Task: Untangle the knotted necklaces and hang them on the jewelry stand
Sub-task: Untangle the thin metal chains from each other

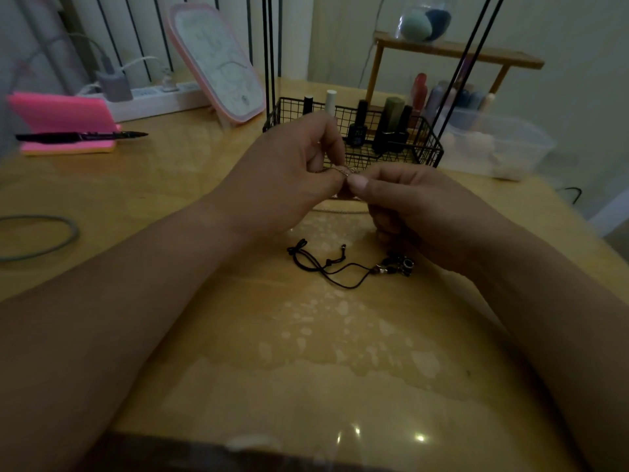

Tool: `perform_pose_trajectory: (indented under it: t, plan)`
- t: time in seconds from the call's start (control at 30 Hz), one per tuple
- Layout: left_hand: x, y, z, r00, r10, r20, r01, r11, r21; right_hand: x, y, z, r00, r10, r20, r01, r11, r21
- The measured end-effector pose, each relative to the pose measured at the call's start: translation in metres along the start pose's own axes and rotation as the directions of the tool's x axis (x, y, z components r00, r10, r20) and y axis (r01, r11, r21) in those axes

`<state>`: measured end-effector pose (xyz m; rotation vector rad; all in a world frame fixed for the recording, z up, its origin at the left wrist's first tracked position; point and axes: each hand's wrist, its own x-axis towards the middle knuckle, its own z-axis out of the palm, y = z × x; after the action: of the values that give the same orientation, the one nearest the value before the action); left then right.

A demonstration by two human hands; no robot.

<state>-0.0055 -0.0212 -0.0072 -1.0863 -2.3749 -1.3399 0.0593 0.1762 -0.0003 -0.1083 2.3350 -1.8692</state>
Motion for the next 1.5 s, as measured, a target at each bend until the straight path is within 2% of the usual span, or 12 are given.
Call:
perform_pose_trajectory:
  t: [0.3,0.4,0.47,0.67,0.87,0.97,1.1,1.3,1.4,1.5]
  plan:
    - [-0.001,0.001,0.002,1.0,-0.021,-0.006,0.021,1.0,0.009,0.002,0.001,0.005,0.988,-0.007,-0.157,0.012,0.999,0.034]
    - [-0.002,0.002,0.004,0.998,-0.03,0.059,0.028,0.999,0.022,0.005,0.0,0.007,0.976,0.051,-0.214,-0.016,0.987,0.162]
    - [-0.003,0.003,0.006,0.995,-0.035,0.093,0.034,0.999,0.015,0.006,-0.002,0.007,0.977,0.086,-0.196,-0.03,0.961,0.274]
    - [-0.003,0.003,0.007,0.995,-0.06,0.086,0.062,0.998,-0.023,0.007,-0.003,0.009,0.978,0.139,-0.155,-0.044,0.866,0.499]
    - [-0.005,0.007,0.007,0.979,-0.107,0.172,0.134,0.979,-0.153,0.007,-0.005,0.011,0.977,0.124,-0.176,0.016,0.773,0.635]
    - [-0.005,0.009,0.007,0.958,-0.155,0.243,0.206,0.957,-0.203,0.006,-0.006,0.008,0.976,0.1,-0.193,0.045,0.778,0.627]
    - [-0.004,0.012,0.004,0.93,-0.202,0.308,0.296,0.907,-0.298,0.003,-0.006,0.009,0.984,0.055,-0.172,0.046,0.845,0.533]
    - [-0.005,0.013,0.001,0.915,-0.182,0.361,0.29,0.917,-0.274,0.002,-0.005,0.01,0.986,0.019,-0.163,0.054,0.9,0.433]
    - [-0.006,0.013,0.0,0.924,-0.177,0.339,0.27,0.93,-0.251,0.002,-0.004,0.01,0.985,0.02,-0.174,0.049,0.922,0.384]
    - [-0.005,0.013,0.001,0.95,-0.188,0.25,0.247,0.941,-0.231,0.003,-0.005,0.009,0.985,0.019,-0.17,0.047,0.926,0.376]
